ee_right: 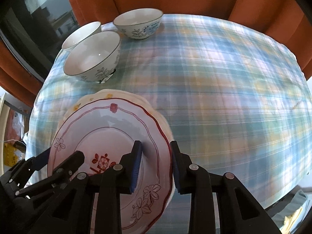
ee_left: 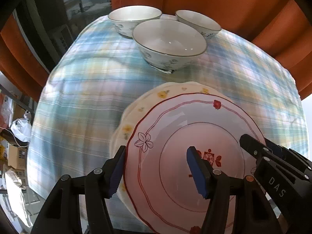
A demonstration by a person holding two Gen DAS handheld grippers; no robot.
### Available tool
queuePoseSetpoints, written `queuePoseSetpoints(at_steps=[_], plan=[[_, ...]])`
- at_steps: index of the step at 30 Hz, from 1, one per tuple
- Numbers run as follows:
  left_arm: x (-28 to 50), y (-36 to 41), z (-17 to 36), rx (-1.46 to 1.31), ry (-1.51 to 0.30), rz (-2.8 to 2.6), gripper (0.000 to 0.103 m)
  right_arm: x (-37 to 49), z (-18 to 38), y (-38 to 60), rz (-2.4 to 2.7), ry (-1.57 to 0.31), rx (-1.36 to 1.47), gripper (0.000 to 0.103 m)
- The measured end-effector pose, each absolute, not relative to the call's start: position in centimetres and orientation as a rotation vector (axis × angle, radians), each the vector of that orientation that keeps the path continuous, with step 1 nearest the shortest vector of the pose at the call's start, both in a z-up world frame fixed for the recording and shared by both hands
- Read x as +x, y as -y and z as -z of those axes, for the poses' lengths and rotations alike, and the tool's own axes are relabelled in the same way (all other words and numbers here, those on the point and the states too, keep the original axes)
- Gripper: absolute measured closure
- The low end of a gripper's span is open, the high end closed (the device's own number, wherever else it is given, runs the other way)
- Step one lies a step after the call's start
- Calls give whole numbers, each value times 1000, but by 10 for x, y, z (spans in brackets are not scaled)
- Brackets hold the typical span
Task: Organize plates and bowls
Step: 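Lower the red-rimmed plate onto the plate stack and open both tools, then move both tools toward the white blue-patterned bowls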
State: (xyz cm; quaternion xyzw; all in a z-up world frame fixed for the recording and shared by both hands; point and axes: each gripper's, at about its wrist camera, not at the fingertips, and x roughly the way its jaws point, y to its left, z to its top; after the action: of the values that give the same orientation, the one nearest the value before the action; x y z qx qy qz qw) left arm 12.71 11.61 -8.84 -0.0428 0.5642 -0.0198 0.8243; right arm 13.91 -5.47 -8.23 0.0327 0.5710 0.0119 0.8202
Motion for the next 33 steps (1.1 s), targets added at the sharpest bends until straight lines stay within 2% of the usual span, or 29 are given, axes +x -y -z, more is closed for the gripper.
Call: queuePoseSetpoints(at_steps=[9, 16, 18, 21, 22, 24, 26, 33], plan=[[130, -110, 94, -3, -1157, 12, 37, 145, 89, 38, -15, -1201, 32, 69], [124, -109, 94, 20, -1129, 16, 39, 140, 91, 30, 6, -1179, -33, 64], [123, -110, 94, 8, -1129, 24, 37, 139, 93, 29, 23, -1187, -57, 64], [125, -116, 94, -21, -1144, 34, 27, 138, 91, 33, 14, -1199, -37, 63], [126, -118, 94, -31, -1148, 33, 26, 139, 90, 34, 12, -1205, -31, 62], [128, -123, 91, -42, -1143, 28, 22, 139, 87, 35, 19, -1205, -34, 48], [132, -127, 85, -46, -1126, 23, 17, 140, 81, 37, 23, -1189, -30, 41], [162, -137, 60, -61, -1066, -7, 16, 164, 57, 34, -13, -1137, -5, 39]])
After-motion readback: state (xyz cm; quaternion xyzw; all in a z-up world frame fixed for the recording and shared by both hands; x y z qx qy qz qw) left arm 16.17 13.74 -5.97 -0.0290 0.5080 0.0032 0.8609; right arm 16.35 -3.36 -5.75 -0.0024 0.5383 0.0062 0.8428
